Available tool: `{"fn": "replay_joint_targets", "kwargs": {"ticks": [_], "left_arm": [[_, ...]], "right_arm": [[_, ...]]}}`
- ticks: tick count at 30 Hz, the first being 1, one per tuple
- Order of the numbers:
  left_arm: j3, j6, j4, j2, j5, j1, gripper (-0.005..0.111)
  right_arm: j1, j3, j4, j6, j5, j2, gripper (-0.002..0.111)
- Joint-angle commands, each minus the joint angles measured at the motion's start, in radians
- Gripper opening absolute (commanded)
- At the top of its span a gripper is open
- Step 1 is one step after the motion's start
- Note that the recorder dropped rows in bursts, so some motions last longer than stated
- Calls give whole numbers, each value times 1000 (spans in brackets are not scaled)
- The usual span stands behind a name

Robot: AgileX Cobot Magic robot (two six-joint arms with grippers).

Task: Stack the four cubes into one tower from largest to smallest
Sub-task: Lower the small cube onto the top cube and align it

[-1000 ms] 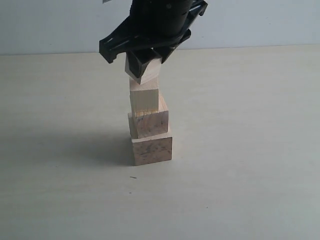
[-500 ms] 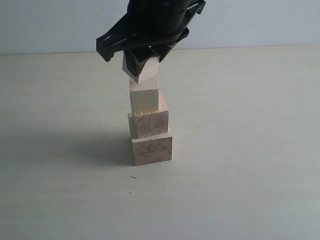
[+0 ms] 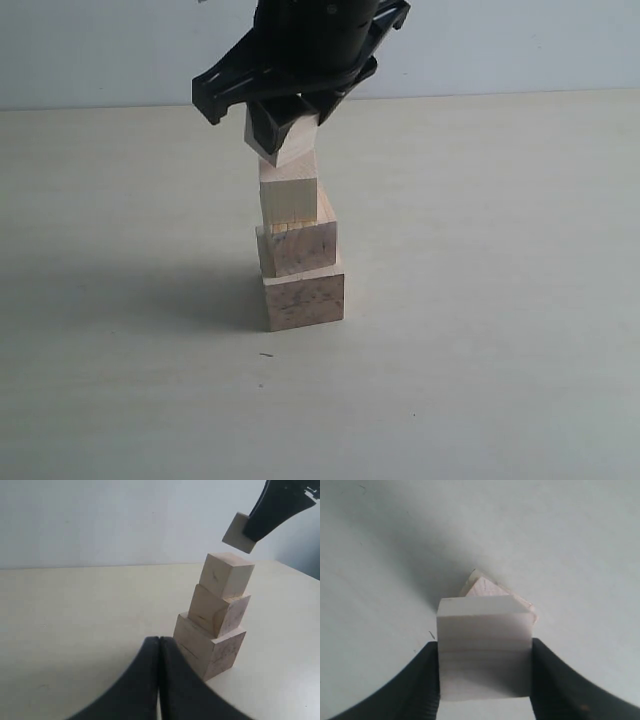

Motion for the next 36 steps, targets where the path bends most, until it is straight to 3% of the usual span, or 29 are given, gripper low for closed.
{"fn": "replay_joint_targets", "kwargs": {"ticks": [1,22,30,36], "left_arm": [[3,2,-2,-7,-3,3,0],[3,2,-2,-7,-3,3,0],[3,2,-2,-7,-3,3,0],[3,2,-2,-7,-3,3,0]], "right_arm": [[1,-9,-14,0,-6,17,13],[1,-9,-29,18,-6,38,14],[1,-9,-28,18,-6,38,46],[1,-9,-14,18,-6,38,54]]}}
